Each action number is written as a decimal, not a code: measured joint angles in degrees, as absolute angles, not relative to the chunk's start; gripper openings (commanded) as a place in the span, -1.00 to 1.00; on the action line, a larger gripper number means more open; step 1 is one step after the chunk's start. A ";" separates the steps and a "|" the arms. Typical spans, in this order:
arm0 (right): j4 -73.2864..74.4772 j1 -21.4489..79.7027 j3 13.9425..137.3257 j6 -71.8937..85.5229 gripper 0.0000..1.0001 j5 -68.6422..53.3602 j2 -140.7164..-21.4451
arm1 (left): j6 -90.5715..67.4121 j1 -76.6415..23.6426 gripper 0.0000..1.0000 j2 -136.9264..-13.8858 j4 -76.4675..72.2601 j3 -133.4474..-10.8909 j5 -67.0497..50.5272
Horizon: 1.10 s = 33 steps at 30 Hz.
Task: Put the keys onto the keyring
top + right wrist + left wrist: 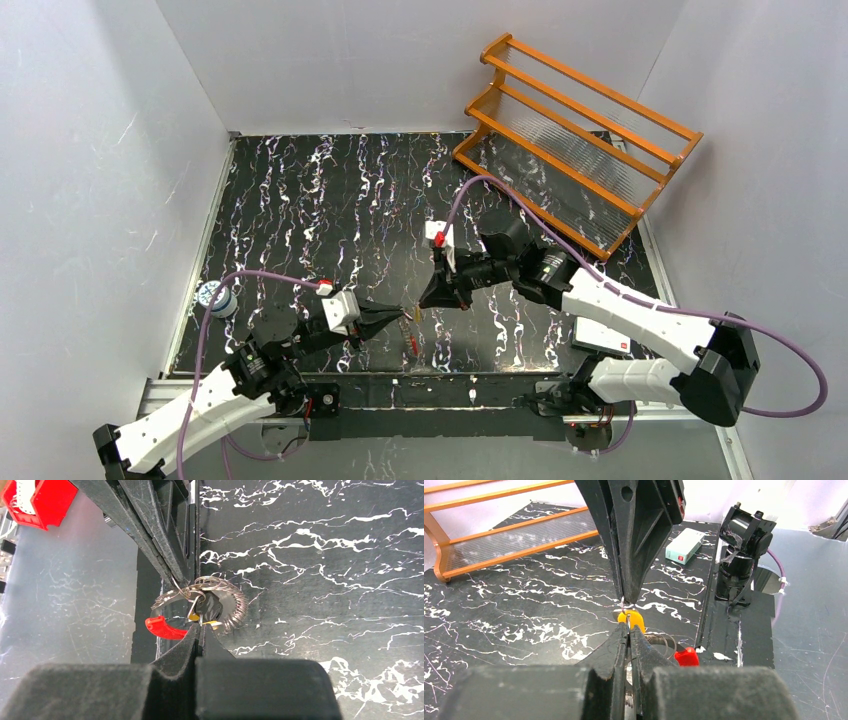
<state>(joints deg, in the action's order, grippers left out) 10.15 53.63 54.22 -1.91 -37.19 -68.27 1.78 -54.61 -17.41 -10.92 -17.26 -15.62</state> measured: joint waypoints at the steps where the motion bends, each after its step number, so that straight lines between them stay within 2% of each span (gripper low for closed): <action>1: 10.17 53.63 54.22 -2.39 -0.97 -37.08 -67.90 | 1.69 -54.61 -1.00 -17.26 -10.96 -17.23 -15.64; 10: 8.38 53.63 52.66 -6.98 -0.97 -33.89 -64.75 | 1.23 -54.61 -1.00 -14.70 -12.03 -15.03 -15.75; 17: -1.83 53.52 45.10 -8.10 -0.97 -27.24 -55.75 | 1.02 -54.61 -1.00 -13.89 -13.98 -14.61 -16.19; 25: -3.07 53.39 43.40 -22.24 -0.97 -40.23 -55.51 | 0.78 -54.61 -1.00 -15.29 -17.58 -14.35 -18.09; 33: -2.68 53.45 45.43 -25.26 -0.97 -48.34 -61.12 | 0.58 -54.61 -1.00 -17.32 -18.90 -14.35 -19.11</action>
<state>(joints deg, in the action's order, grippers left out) -2.68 53.45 45.43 -25.26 -48.34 -61.12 0.58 -54.61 -17.32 -18.90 -14.35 -19.11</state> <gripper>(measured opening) 0.031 0.015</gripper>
